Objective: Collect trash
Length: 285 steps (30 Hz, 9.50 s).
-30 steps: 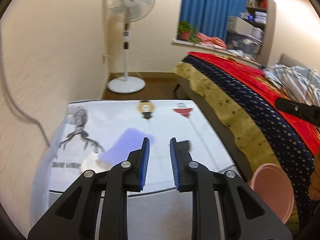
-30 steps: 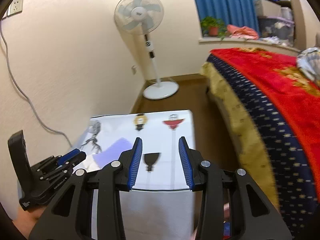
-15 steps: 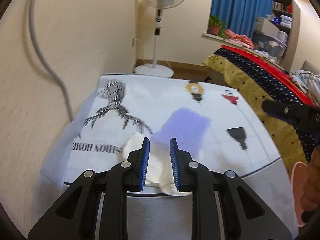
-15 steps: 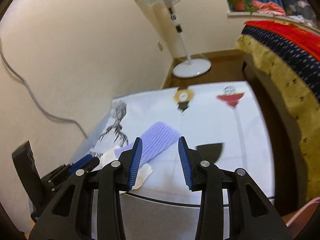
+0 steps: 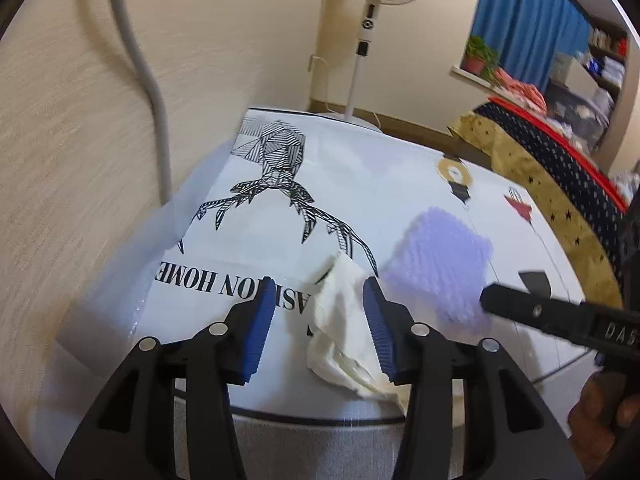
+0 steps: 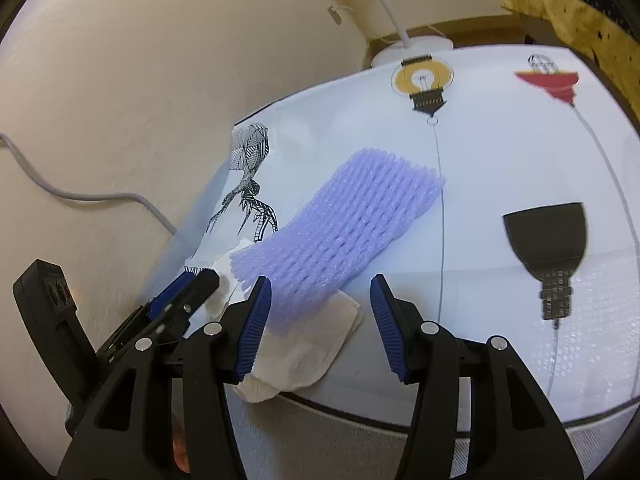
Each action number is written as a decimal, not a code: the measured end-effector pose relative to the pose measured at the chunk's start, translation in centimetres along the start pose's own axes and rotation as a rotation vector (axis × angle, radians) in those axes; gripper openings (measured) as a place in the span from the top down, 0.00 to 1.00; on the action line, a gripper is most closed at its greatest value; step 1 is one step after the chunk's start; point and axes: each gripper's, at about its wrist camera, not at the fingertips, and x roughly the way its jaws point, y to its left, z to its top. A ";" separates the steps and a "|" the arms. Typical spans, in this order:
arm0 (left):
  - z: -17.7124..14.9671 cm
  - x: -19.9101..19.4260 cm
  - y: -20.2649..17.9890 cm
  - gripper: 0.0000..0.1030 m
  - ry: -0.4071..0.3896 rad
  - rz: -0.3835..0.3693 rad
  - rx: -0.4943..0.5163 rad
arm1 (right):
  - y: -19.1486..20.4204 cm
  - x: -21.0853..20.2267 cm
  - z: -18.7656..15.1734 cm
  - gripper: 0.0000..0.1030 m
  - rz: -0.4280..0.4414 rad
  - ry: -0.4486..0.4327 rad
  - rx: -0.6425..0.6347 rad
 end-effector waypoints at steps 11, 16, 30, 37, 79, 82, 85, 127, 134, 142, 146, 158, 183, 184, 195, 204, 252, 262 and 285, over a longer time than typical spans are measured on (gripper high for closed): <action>-0.2 1.6 -0.9 0.93 0.051 -0.040 0.020 | 0.0 1.1 0.0 0.64 0.031 0.015 0.003; 0.1 0.9 -1.4 0.95 0.050 -0.052 0.032 | 0.7 0.4 0.0 0.99 0.036 0.015 -0.033; 0.5 -3.6 -4.1 0.96 0.048 -0.065 0.065 | 2.1 -6.7 -0.2 1.00 -0.015 -0.039 -0.113; -1.3 -3.9 -4.5 0.97 0.141 -0.092 0.103 | 0.5 -7.8 -1.6 0.65 -0.048 -0.009 -0.048; -0.3 -11.9 -7.5 0.96 0.036 -0.085 0.144 | 1.6 -17.4 -4.8 0.98 -0.179 -0.123 -0.111; -0.4 -13.1 -8.3 0.96 0.021 -0.091 0.143 | 1.9 -20.0 -5.7 0.98 -0.196 -0.142 -0.136; -0.7 -14.6 -9.5 0.96 -0.001 -0.101 0.154 | 2.0 -21.9 -6.6 0.98 -0.216 -0.154 -0.151; -8.1 -21.1 -23.3 0.96 -0.101 -0.254 0.286 | -5.7 -36.9 -18.5 0.98 -0.525 -0.341 -0.165; -9.0 -19.7 -26.8 0.96 -0.085 -0.316 0.321 | -9.2 -37.2 -18.1 0.98 -0.570 -0.331 -0.091; -10.1 -17.9 -30.0 0.96 -0.048 -0.367 0.345 | -11.7 -37.0 -18.0 0.98 -0.607 -0.306 -0.025; -10.5 -17.2 -31.3 0.96 -0.029 -0.386 0.349 | -12.3 -36.6 -18.1 0.98 -0.626 -0.286 -0.015; -12.0 -15.5 -34.0 0.96 0.028 -0.428 0.365 | -13.9 -36.3 -18.2 0.98 -0.667 -0.265 0.018; -12.3 -16.2 -33.6 0.69 0.040 -0.487 0.365 | -14.7 -37.5 -18.5 0.55 -0.717 -0.293 0.095; -12.1 -16.4 -33.3 0.69 0.036 -0.484 0.365 | -14.7 -37.6 -18.6 0.54 -0.717 -0.295 0.096; -10.9 -21.3 -27.7 0.52 -0.070 -0.414 0.375 | -8.7 -39.8 -19.8 0.12 -0.681 -0.402 0.013; -11.8 -26.5 -21.9 0.19 -0.172 -0.295 0.342 | -2.5 -39.2 -22.1 0.05 -0.621 -0.439 -0.115; -18.8 -27.2 -14.4 0.08 -0.146 -0.075 0.171 | -0.7 -32.5 -25.9 0.05 -0.636 -0.396 -0.156; -18.9 -27.0 -14.3 0.08 -0.135 -0.079 0.161 | -0.4 -32.5 -26.0 0.05 -0.631 -0.397 -0.164; -19.1 -27.0 -14.6 0.08 -0.134 -0.085 0.167 | -0.3 -32.4 -25.8 0.05 -0.629 -0.401 -0.171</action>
